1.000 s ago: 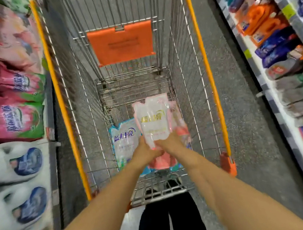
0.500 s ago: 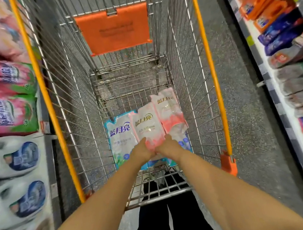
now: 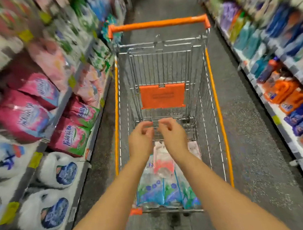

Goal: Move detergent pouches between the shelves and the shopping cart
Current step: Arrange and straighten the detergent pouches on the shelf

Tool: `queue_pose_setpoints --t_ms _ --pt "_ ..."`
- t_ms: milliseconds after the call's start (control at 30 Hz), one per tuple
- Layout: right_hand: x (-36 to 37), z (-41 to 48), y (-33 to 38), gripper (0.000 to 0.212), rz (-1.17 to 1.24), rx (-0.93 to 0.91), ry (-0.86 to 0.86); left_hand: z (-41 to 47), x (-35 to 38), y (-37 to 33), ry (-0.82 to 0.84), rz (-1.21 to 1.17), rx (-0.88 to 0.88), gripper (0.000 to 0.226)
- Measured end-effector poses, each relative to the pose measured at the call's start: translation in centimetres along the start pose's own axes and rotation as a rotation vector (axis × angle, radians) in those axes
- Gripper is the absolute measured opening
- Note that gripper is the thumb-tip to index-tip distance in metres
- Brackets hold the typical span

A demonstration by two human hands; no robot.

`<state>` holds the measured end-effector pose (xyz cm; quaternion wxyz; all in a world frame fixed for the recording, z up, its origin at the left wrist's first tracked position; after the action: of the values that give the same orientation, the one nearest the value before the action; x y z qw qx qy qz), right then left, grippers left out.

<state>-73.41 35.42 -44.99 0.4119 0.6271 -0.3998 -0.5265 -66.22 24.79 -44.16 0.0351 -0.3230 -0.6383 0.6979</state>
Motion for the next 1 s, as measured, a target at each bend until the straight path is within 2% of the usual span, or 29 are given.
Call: queue_pose_setpoints --t_ms 100,233,533,633,833,1000 --pt "0.2 -2.5 8.3 0.013 0.147 -0.226 0.054 -0.8 -7.2 -6.0 -0.211 -0.127 0.097 0.016" --pt "1.0 -9.2 16.4 0.022 0.311 -0.426 0.233 -5.1 -17.9 -10.3 -0.487 -0.191 0.189 0.026" --pt "3.7 -33.8 30.6 0.014 0.589 -0.717 0.694 -18.8 -43.2 -15.8 -0.937 -0.126 0.404 0.024" --pt "5.0 -42.9 33.6 0.024 0.662 -0.764 0.805 -23.2 -52.0 -15.3 -1.063 -0.035 0.429 0.025" --pt "9.1 -60.5 37.0 0.025 0.772 -0.798 0.979 -32.2 -68.8 -12.6 -1.250 0.105 0.466 0.022" --pt "13.2 -71.5 38.6 0.012 0.788 -0.807 1.101 -37.9 -79.5 -9.7 -1.404 0.194 0.447 0.017"
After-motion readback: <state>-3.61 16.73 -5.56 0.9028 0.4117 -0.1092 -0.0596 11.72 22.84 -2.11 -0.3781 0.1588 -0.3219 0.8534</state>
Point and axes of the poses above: each hand's wrist, its own z-axis towards the middle knuckle, its own x-axis out of the palm, y = z × x, the point moved 8 cm from there along z, towards the middle knuckle, and after that the axes turned 15 degrees about -y, right-handed, at the moved point
